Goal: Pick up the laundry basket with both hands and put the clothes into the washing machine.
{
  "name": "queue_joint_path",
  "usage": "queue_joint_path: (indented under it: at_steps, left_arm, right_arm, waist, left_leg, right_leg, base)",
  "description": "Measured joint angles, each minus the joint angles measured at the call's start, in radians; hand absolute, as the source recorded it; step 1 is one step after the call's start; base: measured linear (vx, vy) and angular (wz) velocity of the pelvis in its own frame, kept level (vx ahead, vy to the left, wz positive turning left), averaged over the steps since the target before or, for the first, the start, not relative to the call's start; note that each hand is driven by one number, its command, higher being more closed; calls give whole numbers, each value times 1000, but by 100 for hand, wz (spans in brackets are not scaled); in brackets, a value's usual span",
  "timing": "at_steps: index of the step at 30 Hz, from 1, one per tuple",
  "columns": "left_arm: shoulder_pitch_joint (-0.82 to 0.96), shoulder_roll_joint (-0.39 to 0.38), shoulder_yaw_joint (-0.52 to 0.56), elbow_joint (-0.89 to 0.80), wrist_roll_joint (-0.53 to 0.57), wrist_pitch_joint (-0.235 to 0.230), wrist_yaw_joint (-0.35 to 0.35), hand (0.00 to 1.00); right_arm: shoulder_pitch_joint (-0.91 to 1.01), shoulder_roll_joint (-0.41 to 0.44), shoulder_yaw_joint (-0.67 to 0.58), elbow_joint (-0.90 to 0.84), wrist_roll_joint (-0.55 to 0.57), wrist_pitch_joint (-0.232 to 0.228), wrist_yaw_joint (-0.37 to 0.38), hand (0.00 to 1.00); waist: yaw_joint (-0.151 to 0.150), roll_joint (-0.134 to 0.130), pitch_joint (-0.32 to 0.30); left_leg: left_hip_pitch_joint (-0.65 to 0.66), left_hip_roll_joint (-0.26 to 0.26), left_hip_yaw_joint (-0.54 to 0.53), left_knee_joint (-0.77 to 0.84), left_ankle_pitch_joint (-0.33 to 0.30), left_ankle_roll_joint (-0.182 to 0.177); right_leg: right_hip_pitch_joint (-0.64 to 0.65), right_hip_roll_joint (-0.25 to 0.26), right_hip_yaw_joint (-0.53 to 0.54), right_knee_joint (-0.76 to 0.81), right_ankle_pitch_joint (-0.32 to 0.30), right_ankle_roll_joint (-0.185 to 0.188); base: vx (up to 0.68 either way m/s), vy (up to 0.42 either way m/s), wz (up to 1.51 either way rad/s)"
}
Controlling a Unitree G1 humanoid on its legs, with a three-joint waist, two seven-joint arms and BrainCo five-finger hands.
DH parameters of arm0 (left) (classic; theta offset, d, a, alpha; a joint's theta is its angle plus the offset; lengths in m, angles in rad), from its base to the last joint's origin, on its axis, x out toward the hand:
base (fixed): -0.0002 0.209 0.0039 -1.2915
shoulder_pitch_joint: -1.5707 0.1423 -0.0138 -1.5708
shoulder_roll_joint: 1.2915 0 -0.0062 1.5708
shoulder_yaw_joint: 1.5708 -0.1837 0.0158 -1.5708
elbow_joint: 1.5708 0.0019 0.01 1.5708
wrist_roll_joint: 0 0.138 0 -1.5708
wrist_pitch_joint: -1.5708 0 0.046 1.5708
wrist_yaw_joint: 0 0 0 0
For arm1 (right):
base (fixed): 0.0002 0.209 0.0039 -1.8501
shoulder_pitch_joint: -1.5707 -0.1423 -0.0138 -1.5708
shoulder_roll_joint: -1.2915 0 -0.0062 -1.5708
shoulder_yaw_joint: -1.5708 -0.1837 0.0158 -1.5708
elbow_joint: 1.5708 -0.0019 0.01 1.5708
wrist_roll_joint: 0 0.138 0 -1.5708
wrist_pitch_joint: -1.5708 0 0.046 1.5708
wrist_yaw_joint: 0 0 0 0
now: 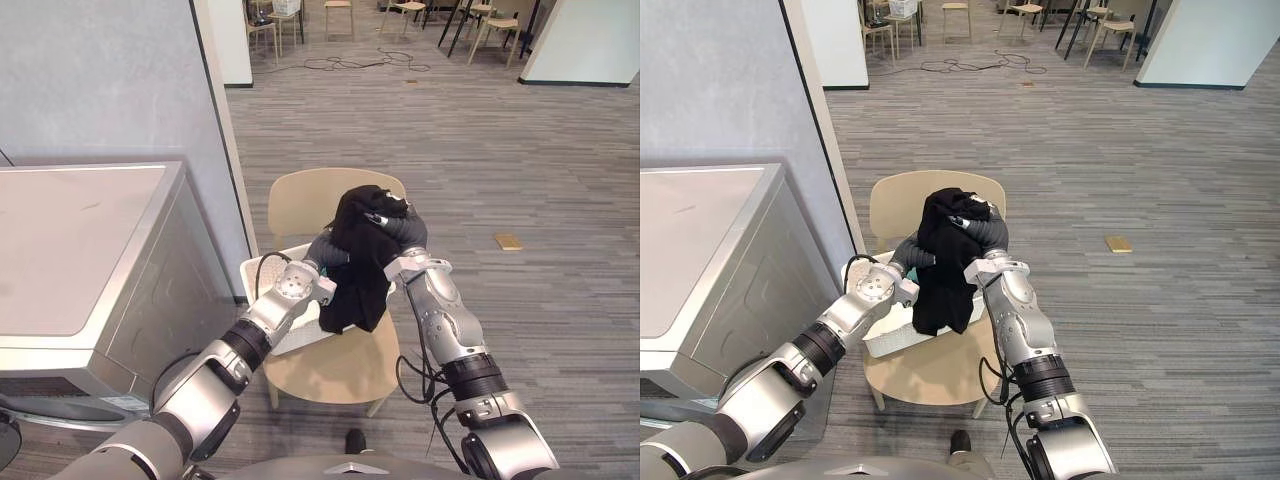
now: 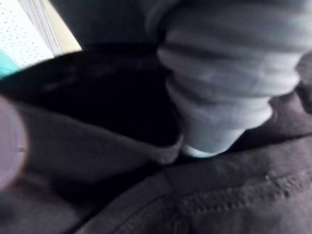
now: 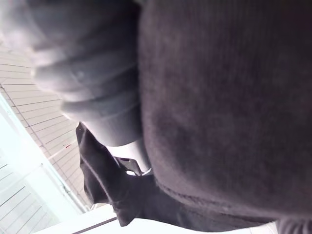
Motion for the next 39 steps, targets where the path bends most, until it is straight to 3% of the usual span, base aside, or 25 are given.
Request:
queue_joint_path:
  at_steps: [15,27,28,35,39]
  left_arm:
    - [4,26,-32,-37,-29,1,-42,100]
    - [215,78,136,-285,-59,0,-98,100]
    - [248,76,146,-300,-82,-1,-103,100]
    - [473,117,362,-380,-136,-1,-89,100]
    - [569,130,441,-441,-158,-4,-85,100]
  right_arm:
    - [106,-1,-68,-76,-1,-3,8,100]
    - [224,27,-132,-152,-20,-1,54,100]
    - [245,43,-133,-152,-21,-1,55,0]
    - [346,65,-331,-152,-22,-1,54,0]
    - [430,67,-373,-152,-22,-1,73,0]
  waist:
    - [2,-3,-1]
    - [10,-6,-3]
    - [14,-6,-4]
    - [30,-8,-7]
    - [37,-15,-30]
  left_leg:
    - [3,-1,-20,-2,-2,3]
    - [16,-2,-20,-2,-11,3]
    - [18,-1,-21,-1,-13,3]
    - [8,-5,-27,-3,-23,7]
    - [-1,-7,-44,-3,-25,5]
  right_leg:
    - [15,-6,-18,-1,-7,8]
    - [26,-6,-16,3,-17,19]
    - [30,-6,-17,4,-22,23]
    - [29,-11,-27,9,-36,30]
    - [29,-11,-42,9,-38,28]
  base:
    - [-3,1,3]
    - [0,0,0]
    - [0,0,0]
    - [3,3,3]
    - [53,4,11]
